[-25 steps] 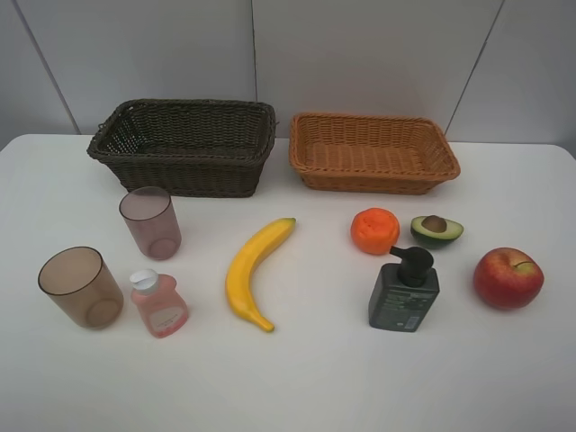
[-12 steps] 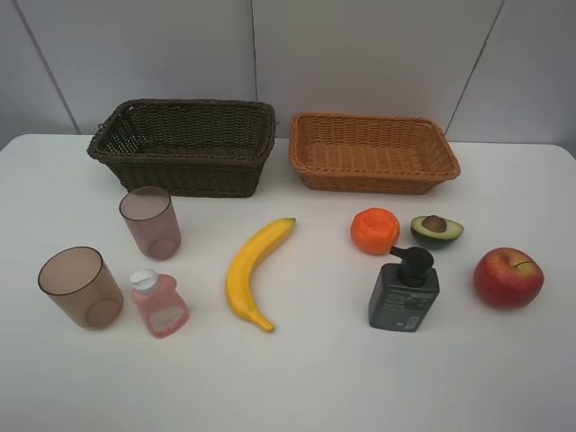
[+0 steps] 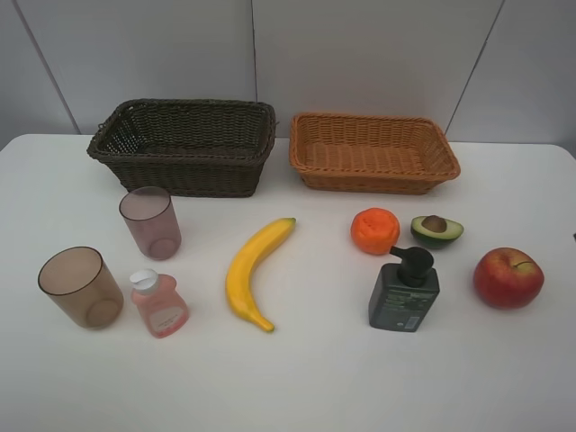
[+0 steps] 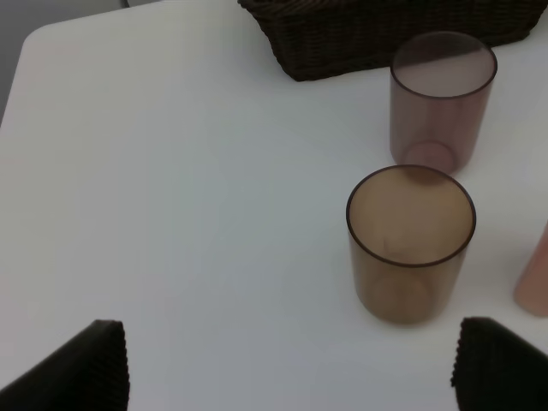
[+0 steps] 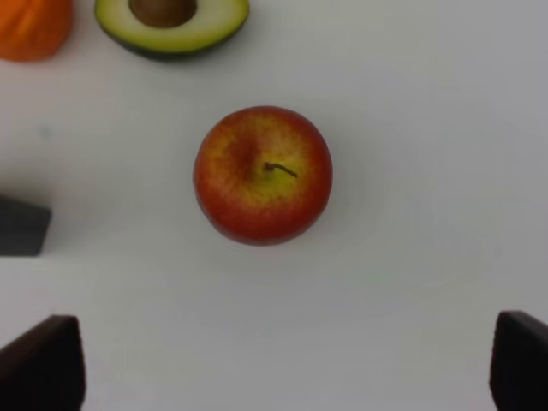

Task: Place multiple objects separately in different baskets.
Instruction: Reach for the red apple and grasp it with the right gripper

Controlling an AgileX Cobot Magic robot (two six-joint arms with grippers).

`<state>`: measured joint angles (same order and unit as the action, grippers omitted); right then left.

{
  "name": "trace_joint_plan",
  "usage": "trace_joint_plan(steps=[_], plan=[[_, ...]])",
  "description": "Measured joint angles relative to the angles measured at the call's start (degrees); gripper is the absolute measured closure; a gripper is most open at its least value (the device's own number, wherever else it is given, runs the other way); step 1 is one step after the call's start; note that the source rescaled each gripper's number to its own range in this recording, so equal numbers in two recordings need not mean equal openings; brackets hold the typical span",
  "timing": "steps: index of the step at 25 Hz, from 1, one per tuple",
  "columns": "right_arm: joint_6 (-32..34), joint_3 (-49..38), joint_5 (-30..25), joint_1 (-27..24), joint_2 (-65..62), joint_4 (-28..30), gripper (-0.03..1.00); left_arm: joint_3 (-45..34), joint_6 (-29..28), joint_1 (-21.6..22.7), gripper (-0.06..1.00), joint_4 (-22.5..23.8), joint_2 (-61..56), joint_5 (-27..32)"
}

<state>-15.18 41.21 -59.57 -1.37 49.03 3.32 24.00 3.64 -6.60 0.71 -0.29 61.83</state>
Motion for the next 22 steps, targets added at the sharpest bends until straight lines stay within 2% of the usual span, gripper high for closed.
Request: trace_joint_plan(steps=[4, 12, 22], plan=[[-9.04, 0.0, 2.51, 0.0, 4.59, 0.0, -0.03, 0.0, 0.0, 0.0, -0.05, 0.0, 0.0, 0.0], [-18.6, 0.3, 6.69, 0.0, 13.49, 0.47, -0.03, 0.0, 0.0, 0.0, -0.05, 0.05, 0.0, 0.0], [-36.23, 0.3, 10.04, 0.0, 19.55, 0.67, -0.03, 0.0, 0.0, 0.0, -0.05, 0.1, 0.0, 0.0]])
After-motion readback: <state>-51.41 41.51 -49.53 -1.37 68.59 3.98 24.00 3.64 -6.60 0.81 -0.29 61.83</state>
